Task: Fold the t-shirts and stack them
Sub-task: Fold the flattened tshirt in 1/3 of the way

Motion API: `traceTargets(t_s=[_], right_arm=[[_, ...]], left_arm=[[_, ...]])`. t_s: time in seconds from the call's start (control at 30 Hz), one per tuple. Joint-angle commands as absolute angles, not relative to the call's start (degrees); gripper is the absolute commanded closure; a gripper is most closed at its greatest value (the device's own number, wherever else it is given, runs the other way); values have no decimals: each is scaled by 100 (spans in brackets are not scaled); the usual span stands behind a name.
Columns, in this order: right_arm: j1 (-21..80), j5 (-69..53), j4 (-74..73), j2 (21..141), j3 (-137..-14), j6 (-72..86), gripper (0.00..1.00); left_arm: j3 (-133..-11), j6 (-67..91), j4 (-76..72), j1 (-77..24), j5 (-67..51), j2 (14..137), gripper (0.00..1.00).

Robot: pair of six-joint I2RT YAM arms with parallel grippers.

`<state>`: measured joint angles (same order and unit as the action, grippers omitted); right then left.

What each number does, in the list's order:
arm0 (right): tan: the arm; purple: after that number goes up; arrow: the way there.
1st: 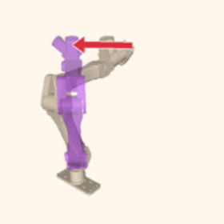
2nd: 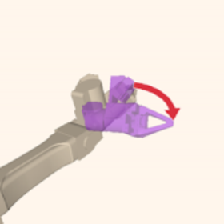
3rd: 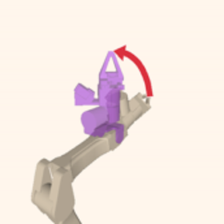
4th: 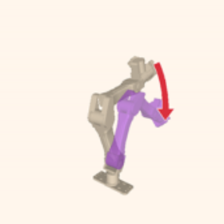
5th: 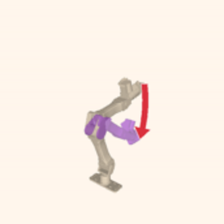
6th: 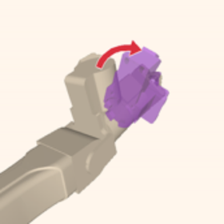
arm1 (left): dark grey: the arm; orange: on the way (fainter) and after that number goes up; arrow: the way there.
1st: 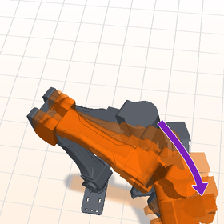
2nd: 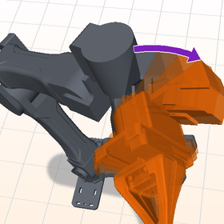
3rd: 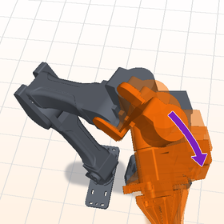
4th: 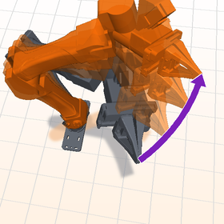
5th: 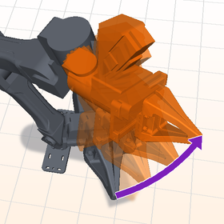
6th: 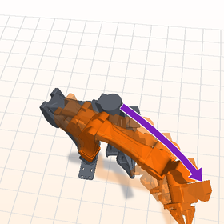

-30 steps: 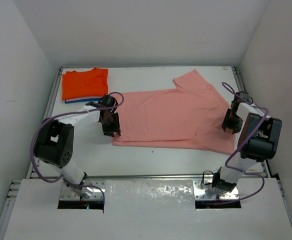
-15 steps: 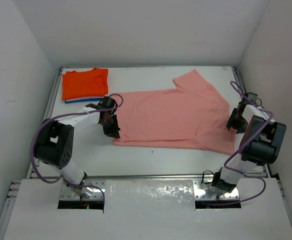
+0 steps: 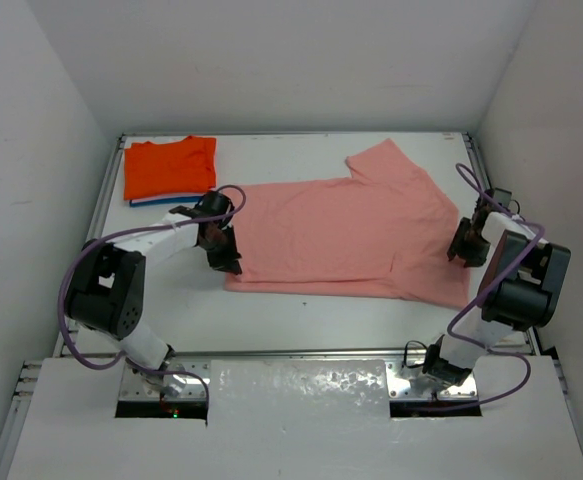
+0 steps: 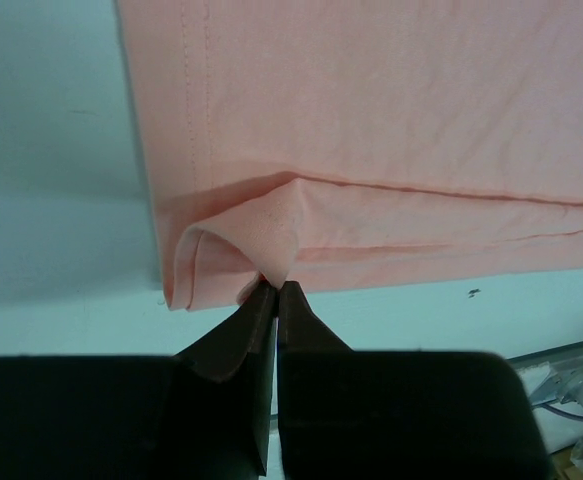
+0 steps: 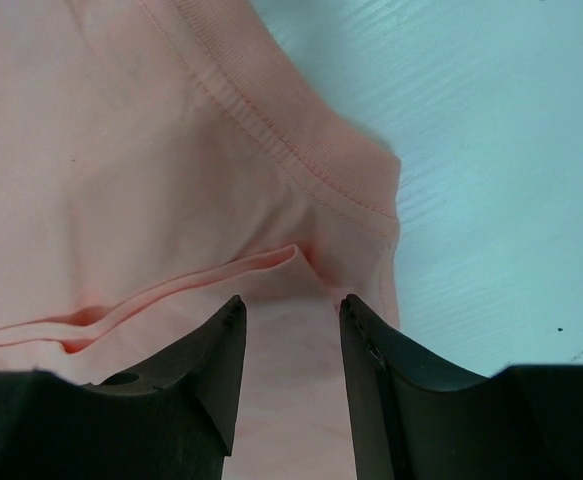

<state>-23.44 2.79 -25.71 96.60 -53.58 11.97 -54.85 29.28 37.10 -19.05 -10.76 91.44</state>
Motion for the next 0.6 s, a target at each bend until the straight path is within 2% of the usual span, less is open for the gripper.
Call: traceTargets(t_s=[0.0, 0.43, 0.57], right_arm=[[-2338, 430, -2382, 9703, -5502, 1169, 59], [-2329, 193, -2364, 10081, -5678, 1169, 65], [-2338, 325, -2425, 9967, -5756, 1204, 89]], left_arm=[[-5766, 2944, 3595, -1960, -1134, 9105, 100], [-5915, 2900, 3647, -1969, -1108, 9220, 100], [-5959, 2909, 3700, -1960, -1099, 9220, 100]])
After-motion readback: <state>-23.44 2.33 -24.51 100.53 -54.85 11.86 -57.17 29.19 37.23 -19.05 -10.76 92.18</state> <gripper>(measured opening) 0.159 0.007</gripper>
